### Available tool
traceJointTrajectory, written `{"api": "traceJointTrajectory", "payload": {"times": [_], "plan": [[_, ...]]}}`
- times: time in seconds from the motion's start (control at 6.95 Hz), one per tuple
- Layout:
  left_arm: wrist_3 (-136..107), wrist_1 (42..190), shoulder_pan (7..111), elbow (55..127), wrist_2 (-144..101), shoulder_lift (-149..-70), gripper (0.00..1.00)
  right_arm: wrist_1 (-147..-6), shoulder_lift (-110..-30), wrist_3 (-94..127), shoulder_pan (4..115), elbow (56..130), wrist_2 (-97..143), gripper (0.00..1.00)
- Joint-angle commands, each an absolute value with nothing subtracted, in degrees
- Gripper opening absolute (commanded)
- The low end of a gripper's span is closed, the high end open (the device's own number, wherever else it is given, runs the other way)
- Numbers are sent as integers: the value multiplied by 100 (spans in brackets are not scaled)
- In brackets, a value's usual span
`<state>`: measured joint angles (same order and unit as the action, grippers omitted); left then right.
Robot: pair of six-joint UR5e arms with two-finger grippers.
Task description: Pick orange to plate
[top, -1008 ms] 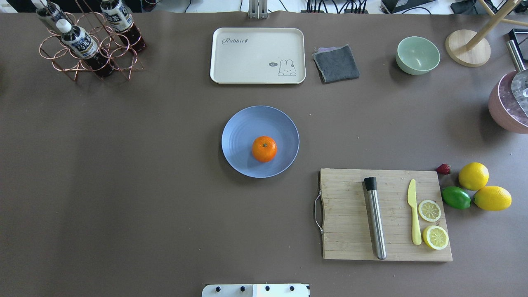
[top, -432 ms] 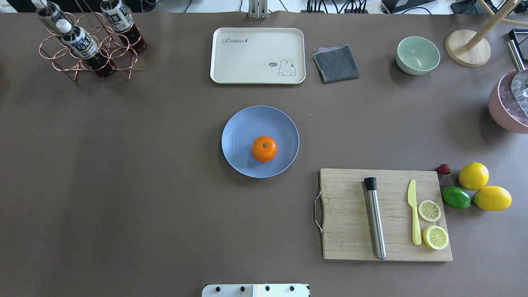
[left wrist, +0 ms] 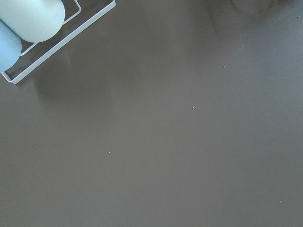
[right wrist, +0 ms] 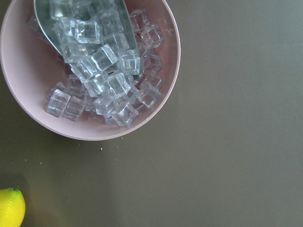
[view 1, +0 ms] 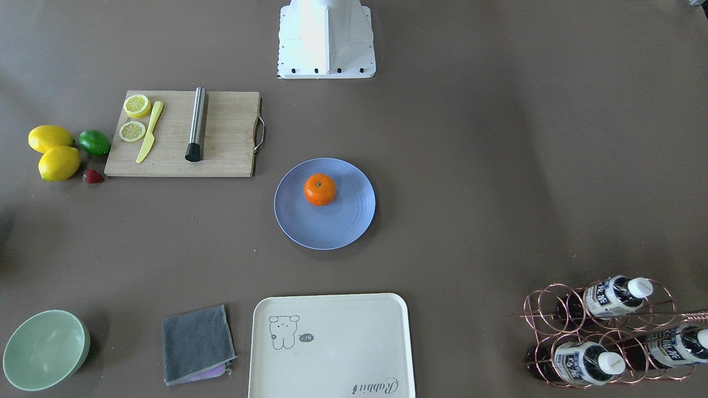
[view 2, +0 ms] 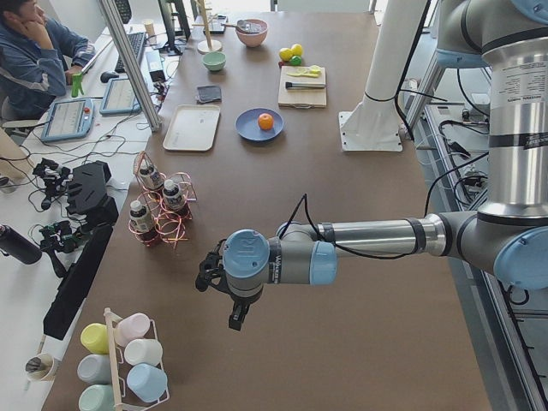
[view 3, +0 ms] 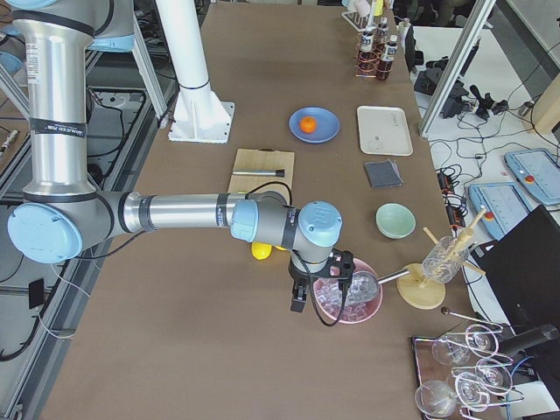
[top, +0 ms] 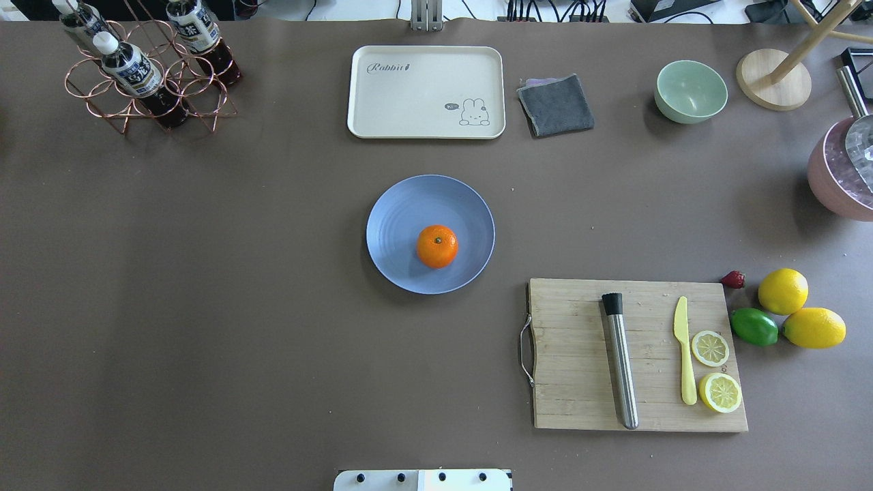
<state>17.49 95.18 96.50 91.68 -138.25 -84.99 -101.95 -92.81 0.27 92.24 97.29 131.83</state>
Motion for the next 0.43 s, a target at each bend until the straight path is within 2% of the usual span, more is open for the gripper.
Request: {"api": "traceJointTrajectory", "payload": {"times": [0.0,0.29], "plan": [[1749,9519,9650,9167,-13825,-8499,99,-10195,-9281,26,9229,9729,13184,100],[1740,9510,9650,9115,-13816,-8499,98,-10195,-9290,26,9220,9729,13192,100]]}}
